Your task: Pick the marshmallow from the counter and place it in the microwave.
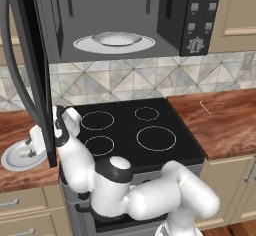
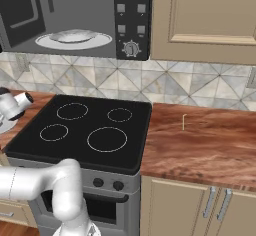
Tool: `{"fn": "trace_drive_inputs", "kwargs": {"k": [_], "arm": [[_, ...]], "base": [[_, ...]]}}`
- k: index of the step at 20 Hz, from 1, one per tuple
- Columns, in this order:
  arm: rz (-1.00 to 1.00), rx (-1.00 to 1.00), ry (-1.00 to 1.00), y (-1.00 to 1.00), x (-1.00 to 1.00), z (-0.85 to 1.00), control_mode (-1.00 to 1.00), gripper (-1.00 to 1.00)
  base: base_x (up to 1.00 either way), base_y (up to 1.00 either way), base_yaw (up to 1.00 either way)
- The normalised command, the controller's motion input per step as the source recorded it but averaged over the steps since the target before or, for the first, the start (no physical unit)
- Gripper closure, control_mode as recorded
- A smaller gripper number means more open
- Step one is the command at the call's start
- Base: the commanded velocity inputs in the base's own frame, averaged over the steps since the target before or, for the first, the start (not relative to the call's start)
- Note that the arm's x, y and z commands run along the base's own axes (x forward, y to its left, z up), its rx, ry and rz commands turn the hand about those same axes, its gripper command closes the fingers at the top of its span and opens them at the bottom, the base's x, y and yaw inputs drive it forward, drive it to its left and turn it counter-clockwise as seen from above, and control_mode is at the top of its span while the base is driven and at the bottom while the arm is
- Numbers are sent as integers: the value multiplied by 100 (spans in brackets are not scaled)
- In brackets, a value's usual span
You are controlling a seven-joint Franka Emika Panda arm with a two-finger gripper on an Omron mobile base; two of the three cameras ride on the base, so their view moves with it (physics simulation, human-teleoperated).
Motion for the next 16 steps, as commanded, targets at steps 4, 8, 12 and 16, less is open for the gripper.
{"fn": "trace_drive_inputs", "kwargs": {"k": [4, 8, 12, 16], "arm": [[4, -11, 0, 5, 0, -28, -100, -100], [4, -10, 0, 0, 0, -27, -100, -100], [5, -7, 0, 0, 0, -29, -100, -100], [5, -6, 0, 0, 0, -29, -100, -100]], "base": [[0, 0, 0], [0, 0, 0], [0, 0, 0], [0, 0, 0]]}}
